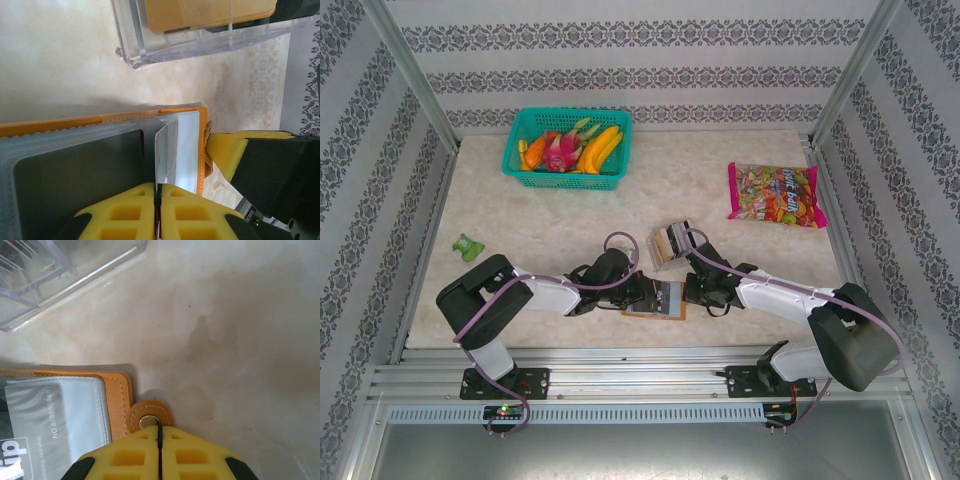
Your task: Put the credit cards into the card holder
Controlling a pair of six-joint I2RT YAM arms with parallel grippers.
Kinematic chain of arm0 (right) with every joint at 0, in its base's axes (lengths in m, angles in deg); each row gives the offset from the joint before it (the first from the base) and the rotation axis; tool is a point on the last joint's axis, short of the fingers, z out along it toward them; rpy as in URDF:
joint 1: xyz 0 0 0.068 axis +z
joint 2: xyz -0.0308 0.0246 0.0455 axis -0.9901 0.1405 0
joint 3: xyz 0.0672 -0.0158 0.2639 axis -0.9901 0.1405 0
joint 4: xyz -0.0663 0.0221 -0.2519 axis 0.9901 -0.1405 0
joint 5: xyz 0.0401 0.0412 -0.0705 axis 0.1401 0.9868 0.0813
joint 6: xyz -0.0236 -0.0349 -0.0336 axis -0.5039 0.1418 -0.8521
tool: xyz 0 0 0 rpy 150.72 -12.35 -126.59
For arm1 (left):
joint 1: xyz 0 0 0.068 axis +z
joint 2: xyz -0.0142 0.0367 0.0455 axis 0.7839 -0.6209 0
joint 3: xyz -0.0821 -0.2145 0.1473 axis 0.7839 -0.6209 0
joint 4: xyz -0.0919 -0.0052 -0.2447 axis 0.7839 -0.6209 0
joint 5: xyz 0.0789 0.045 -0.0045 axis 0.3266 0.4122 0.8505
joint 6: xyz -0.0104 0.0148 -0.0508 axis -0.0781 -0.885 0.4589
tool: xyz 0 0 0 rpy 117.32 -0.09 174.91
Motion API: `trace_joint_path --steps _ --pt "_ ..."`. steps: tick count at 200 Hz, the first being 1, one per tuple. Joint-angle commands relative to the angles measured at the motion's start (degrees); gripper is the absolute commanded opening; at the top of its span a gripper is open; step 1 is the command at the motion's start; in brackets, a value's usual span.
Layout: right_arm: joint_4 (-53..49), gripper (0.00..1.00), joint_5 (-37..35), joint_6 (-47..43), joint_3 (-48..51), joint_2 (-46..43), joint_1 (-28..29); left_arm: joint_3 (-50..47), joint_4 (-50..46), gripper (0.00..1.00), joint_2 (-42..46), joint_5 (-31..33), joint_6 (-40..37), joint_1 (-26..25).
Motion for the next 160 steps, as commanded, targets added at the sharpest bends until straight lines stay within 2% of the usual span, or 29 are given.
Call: trace_joint_path --steps 1,32,69,86,160 --pt "-2.5 0.08 1.7 -0.2 2.2 1.2 0.1 2.2 -6.0 0.20 -0.3 1.6 -3.1 -1.8" --pt "-2.6 0.08 1.3 -0.1 2.1 1.0 0.1 3.3 -14.6 0.28 3.3 5.3 -6.2 -1.9" --pt "-2.5 0.08 1.6 -0.2 1.9 1.4 0.1 3.4 -17.0 0.28 4.5 5.6 -7.3 -2.0" --pt "-2.2 0.08 1.6 -0.3 1.8 1.4 0.2 3.6 -16.6 0.23 4.2 5.2 -7.6 -2.0" --pt "-1.6 0.08 2.3 -0.4 1.7 2.3 0.4 7.4 -17.7 0.16 0.1 2.3 -8.7 -2.7"
